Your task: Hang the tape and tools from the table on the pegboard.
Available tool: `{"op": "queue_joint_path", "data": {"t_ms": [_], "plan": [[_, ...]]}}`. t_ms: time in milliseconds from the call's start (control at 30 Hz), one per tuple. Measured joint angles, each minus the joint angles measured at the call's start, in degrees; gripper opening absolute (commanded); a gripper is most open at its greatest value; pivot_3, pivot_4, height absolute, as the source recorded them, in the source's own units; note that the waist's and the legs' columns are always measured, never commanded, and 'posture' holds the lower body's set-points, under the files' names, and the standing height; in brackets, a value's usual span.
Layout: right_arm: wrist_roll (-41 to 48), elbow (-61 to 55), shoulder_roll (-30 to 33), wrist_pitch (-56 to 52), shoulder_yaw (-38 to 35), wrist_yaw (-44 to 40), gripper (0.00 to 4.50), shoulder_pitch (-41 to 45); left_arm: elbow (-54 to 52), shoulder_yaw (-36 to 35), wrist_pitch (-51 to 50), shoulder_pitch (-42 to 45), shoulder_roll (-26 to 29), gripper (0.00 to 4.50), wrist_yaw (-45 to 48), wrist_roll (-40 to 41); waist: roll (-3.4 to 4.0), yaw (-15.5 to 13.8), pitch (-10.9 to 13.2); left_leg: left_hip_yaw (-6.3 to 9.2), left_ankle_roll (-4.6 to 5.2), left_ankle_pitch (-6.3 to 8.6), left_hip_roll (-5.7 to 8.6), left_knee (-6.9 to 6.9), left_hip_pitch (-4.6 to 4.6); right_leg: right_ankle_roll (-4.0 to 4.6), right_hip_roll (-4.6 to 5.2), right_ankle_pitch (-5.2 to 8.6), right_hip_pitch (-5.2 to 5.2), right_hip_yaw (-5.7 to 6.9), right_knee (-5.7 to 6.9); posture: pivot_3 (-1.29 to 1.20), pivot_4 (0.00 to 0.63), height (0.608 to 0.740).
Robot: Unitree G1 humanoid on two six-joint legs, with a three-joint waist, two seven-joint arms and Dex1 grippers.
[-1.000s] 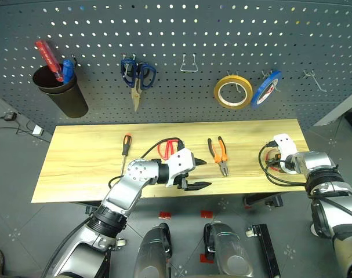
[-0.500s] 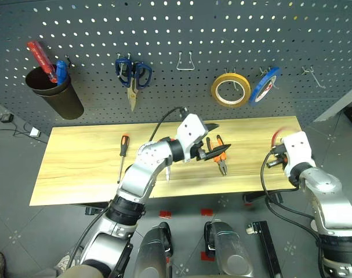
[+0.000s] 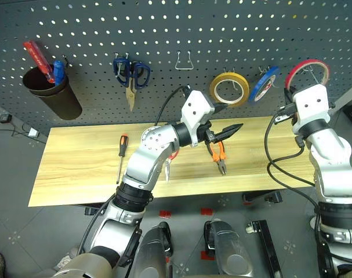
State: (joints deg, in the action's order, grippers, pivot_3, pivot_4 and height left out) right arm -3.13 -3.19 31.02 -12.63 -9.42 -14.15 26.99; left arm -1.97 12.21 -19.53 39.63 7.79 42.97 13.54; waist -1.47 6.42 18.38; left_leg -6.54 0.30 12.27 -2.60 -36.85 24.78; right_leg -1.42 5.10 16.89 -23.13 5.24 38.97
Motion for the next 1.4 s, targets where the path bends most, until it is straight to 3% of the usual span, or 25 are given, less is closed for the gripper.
{"op": "queue_joint_path", "data": {"t_ms": [100,300,600,833,1067,1233,1300,1400], "plan": [[0.06,7.19,1.35,2.16,-1.71,0.64,0.02,3.26,0.00,1.11,-0.09,0.37,-0.34,3.50,1.02,0.20,0.00,0.02,0.00,-0.04,0.03,0.01,0.02,-0.02,0.00,0.01,0.04,0.00,0.00,0.00,0.01,-0.27,0.296,0.740],[0.86,9.04,1.44,2.64,-3.47,2.05,0.02,4.43,0.03,1.86,-0.07,1.20,-0.62,3.50,2.50,0.61,0.00,0.14,0.00,-0.04,0.03,0.01,-0.01,-0.02,0.00,0.01,0.00,-0.01,0.00,-0.02,0.04,-0.28,0.299,0.740],[15.21,13.66,-2.51,-6.06,-7.88,-3.09,0.02,10.78,2.43,2.06,0.68,1.97,-1.33,3.50,2.67,0.54,0.01,0.22,-0.01,-0.02,0.03,0.01,-0.03,-0.10,0.00,0.08,0.00,-0.06,0.00,-0.02,0.09,-0.29,0.297,0.740],[16.27,10.57,-3.77,-10.57,-5.22,-2.70,2.20,6.40,2.37,2.01,0.79,-0.14,0.08,3.50,2.75,0.65,0.02,0.03,-0.01,-0.02,0.04,0.01,-0.02,-0.06,0.02,0.07,0.02,-0.05,0.00,-0.02,0.03,-0.27,0.300,0.740],[12.65,-1.54,-7.14,-18.22,0.76,1.47,4.47,-5.23,-0.45,2.09,-1.14,-8.23,9.24,3.50,5.41,0.37,0.06,0.30,-0.03,-0.01,0.03,0.00,-0.09,-0.09,0.00,0.10,-0.01,-0.07,-0.06,-0.06,0.17,-0.27,0.309,0.740],[13.50,-12.23,-11.91,-31.73,6.26,3.35,4.47,-7.46,-1.08,1.72,1.72,-15.20,20.88,3.50,9.26,-2.54,0.11,0.61,-0.06,0.01,0.01,-0.01,-0.12,-0.12,-0.04,0.15,-0.02,-0.10,-0.06,-0.08,0.22,-0.26,0.314,0.740],[13.96,-13.42,-12.91,-35.13,7.99,3.52,4.47,-7.52,-1.03,1.35,2.53,-15.99,22.04,3.50,10.10,-3.11,0.11,0.13,-0.06,0.03,0.02,-0.01,-0.09,-0.13,-0.02,0.15,0.01,-0.10,-0.06,-0.06,0.21,-0.25,0.318,0.740],[13.91,-15.54,-19.16,-44.10,11.18,6.75,4.47,-6.33,-1.72,0.61,4.84,-20.32,28.89,3.50,12.00,-4.60,0.02,0.09,-0.11,0.03,0.02,0.00,-0.09,-0.02,-0.01,0.16,0.04,-0.10,-0.10,-0.07,0.11,-0.25,0.322,0.740]]}}
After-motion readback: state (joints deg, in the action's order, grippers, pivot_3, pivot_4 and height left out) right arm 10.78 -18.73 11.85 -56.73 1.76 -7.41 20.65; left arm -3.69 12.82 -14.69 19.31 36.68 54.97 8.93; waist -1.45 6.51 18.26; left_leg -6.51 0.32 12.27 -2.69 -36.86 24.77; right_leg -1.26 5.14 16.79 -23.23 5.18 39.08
